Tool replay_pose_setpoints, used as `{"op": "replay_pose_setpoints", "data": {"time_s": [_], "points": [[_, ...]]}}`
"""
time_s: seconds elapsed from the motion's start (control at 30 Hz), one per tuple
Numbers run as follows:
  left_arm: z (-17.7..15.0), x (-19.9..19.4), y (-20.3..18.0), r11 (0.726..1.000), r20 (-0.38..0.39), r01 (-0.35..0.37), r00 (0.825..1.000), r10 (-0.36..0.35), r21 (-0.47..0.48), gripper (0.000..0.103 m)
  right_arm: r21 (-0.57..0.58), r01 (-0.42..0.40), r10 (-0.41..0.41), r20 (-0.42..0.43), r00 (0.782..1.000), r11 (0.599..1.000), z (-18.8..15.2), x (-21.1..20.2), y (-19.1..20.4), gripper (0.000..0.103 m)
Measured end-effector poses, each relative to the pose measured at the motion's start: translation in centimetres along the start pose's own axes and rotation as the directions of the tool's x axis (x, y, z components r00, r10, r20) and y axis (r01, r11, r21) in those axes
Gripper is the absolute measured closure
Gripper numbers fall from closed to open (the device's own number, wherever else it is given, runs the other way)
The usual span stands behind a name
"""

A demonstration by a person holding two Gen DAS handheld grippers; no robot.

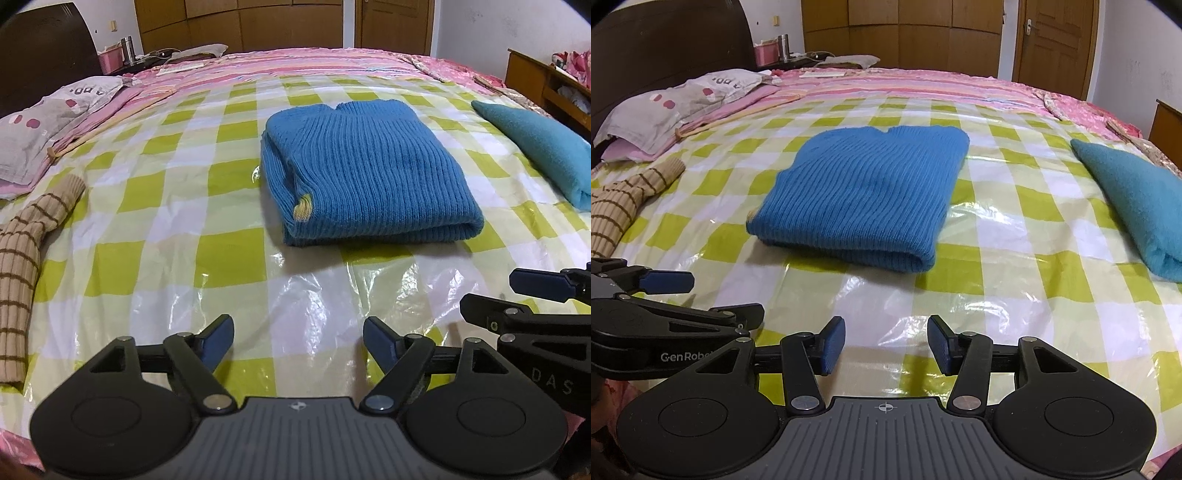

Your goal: Fold small clothes

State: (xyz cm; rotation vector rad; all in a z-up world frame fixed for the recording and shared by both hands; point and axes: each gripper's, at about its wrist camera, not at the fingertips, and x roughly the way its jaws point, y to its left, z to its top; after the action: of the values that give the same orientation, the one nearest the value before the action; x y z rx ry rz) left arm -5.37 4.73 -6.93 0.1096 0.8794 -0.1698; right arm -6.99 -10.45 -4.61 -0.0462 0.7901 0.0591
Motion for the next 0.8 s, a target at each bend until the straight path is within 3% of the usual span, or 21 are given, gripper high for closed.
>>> {"op": "replay_pose_setpoints", "data": {"time_s": [0.8], "points": [[-0.61, -0.60, -0.52, 1.000, 0.014, -0.023, 1.000, 0.023, 0.011, 0.018, 0.017, 0.001, -0.001, -0.007, 1.000, 1.000, -0.69, -0.06, -0.20, 0.054]]}}
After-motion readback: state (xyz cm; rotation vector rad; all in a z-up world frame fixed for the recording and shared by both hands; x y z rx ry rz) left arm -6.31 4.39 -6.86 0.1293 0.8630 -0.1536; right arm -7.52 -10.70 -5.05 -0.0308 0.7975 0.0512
